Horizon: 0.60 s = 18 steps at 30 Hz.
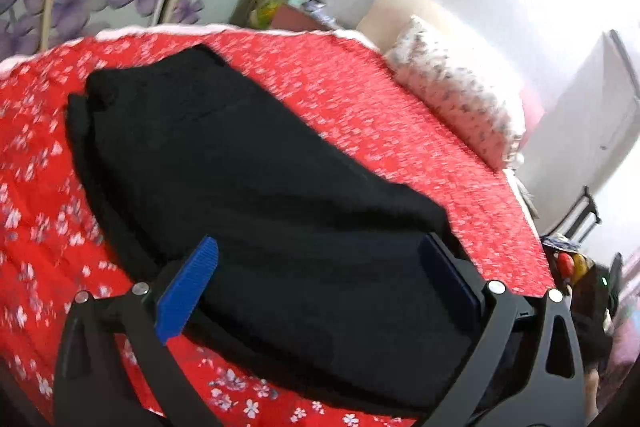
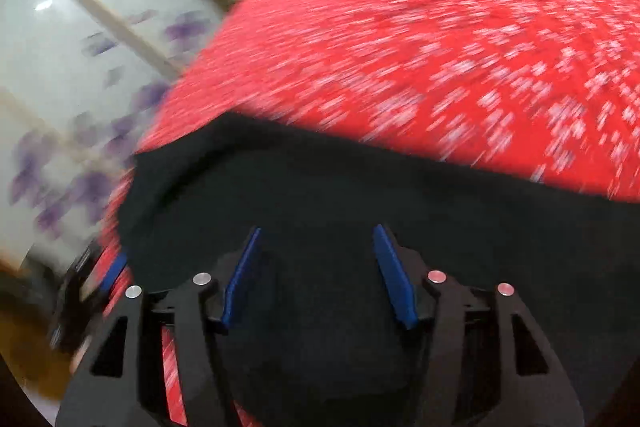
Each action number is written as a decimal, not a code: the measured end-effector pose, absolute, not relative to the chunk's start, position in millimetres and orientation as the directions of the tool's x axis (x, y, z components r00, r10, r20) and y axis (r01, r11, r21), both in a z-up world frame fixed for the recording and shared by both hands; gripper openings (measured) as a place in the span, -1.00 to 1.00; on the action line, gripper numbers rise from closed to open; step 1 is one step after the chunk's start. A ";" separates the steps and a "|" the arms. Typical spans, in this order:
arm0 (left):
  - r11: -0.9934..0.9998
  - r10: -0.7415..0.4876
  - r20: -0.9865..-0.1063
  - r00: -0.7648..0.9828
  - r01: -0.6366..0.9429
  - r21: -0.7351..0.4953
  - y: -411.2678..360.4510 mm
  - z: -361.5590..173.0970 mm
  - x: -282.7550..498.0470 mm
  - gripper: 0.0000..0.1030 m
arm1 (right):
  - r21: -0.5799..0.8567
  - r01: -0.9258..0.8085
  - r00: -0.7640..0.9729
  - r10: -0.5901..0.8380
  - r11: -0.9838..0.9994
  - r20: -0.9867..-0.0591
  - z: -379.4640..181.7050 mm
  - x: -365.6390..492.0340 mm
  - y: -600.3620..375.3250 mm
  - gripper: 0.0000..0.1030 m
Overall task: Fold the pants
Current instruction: 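Release the trousers with the right tool and lift it away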
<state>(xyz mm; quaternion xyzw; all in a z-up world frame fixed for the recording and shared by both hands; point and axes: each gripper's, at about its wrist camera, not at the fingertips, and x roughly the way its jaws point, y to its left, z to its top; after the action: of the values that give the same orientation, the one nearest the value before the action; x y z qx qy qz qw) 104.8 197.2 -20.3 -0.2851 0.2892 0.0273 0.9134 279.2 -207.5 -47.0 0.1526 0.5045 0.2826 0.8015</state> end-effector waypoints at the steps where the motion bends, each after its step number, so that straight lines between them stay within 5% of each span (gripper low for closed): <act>1: 0.838 -0.126 -0.545 0.829 -0.204 -0.506 196.7 -19.4 106.3 0.95 | 0.526 -0.309 0.320 0.607 0.793 -0.727 -48.4 267.4 -207.4 0.33; 4: 0.845 -0.087 -0.639 0.765 -0.284 -0.454 196.4 -31.6 114.3 0.95 | 0.500 -0.276 0.281 0.566 0.821 -0.775 -72.5 236.1 -217.0 0.38; 10: 0.928 -0.002 -0.683 0.731 -0.252 -0.273 174.4 -35.6 111.4 0.96 | 0.538 -0.149 0.550 0.522 0.829 -0.652 -30.1 176.9 -294.8 0.37; 14: 0.933 -0.005 -0.665 0.747 -0.236 -0.271 174.4 -34.0 104.2 0.96 | 0.528 0.177 0.834 0.158 0.831 -0.529 -3.0 124.4 -414.4 0.38; 18: 0.899 -0.025 -0.629 0.777 -0.258 -0.355 181.7 -29.2 98.2 0.96 | 0.539 0.444 0.831 -0.106 0.716 -0.545 -12.2 82.3 -500.8 0.35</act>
<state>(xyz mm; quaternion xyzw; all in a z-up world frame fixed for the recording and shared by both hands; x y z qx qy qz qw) 98.2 181.7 -29.2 -0.2159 0.3279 0.0636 0.9175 82.3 -500.8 -12.2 0.3440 0.2461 -0.1541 0.8930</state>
